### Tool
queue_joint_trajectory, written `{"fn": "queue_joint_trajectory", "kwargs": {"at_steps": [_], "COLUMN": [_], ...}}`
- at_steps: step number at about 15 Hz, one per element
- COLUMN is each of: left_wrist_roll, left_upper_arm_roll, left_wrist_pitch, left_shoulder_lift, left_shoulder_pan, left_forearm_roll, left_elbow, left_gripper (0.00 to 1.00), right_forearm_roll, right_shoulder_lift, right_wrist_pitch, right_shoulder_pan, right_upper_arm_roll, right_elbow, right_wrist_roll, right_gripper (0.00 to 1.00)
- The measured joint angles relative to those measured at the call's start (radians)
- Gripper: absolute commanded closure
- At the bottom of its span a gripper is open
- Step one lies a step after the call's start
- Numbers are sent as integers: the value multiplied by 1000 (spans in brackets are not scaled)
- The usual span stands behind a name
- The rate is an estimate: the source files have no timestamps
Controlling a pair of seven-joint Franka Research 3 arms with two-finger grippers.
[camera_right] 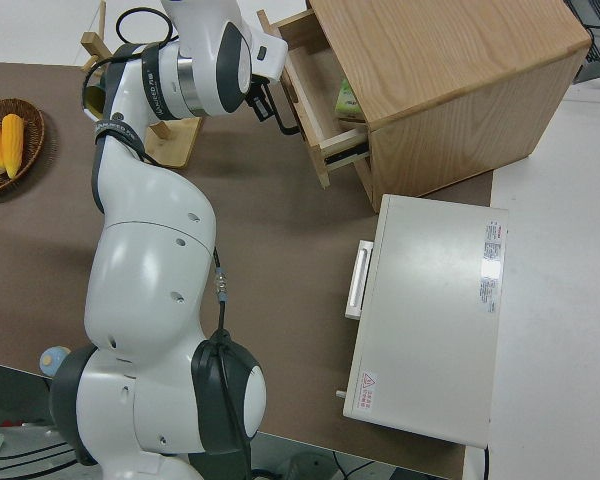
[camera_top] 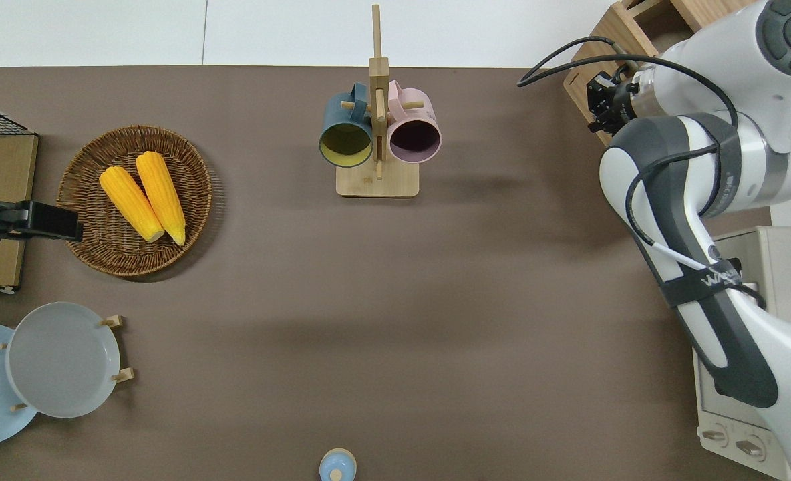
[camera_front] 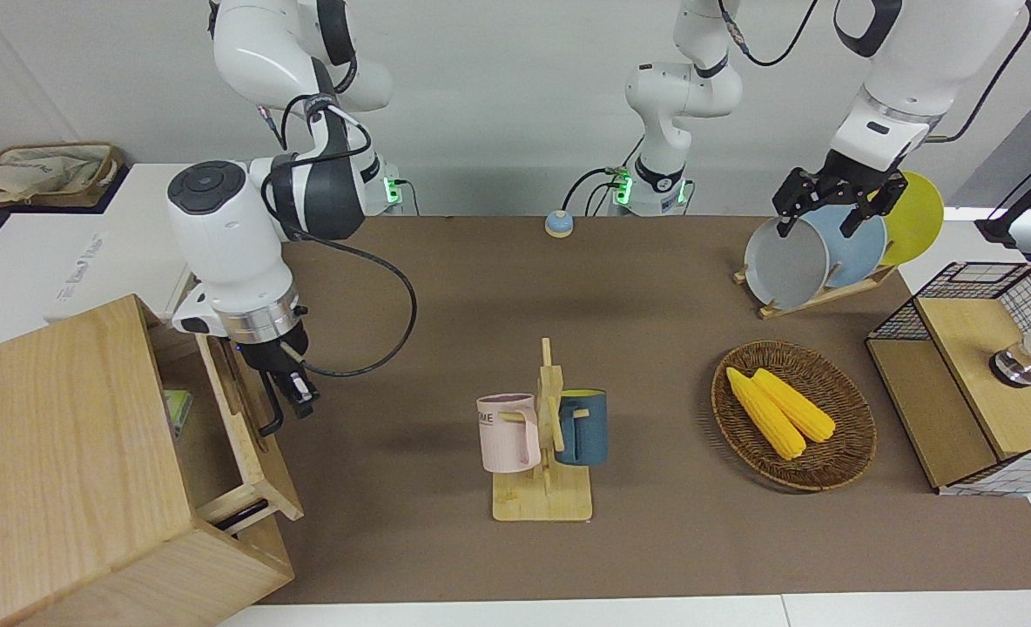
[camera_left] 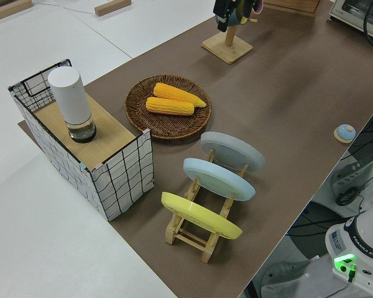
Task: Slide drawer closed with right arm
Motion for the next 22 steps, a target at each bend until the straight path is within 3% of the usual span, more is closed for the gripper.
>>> {"fn": "queue_joint_trajectory", "kwargs": {"at_steps": [3, 7, 22], "left_wrist_roll": [0, 0, 0], "left_upper_arm_roll": [0, 0, 0], "left_wrist_pitch": [0, 0, 0], "left_shoulder_lift": [0, 0, 0], "left_shoulder_pan": [0, 0, 0], "left_forearm_roll": [0, 0, 0], "left_elbow": [0, 0, 0], "left_gripper": [2, 5, 5], "right_forearm_roll": [0, 0, 5], "right_shoulder_lift": [0, 0, 1], "right_wrist_pitch": [16, 26, 20], "right_shoulder_pan": [-25, -67, -76], "right_upper_arm_roll": [-2, -3, 9], "right_elbow": [0, 0, 0], "right_wrist_roll": [-113, -181, -250], "right_gripper": [1000, 1000, 1000]}}
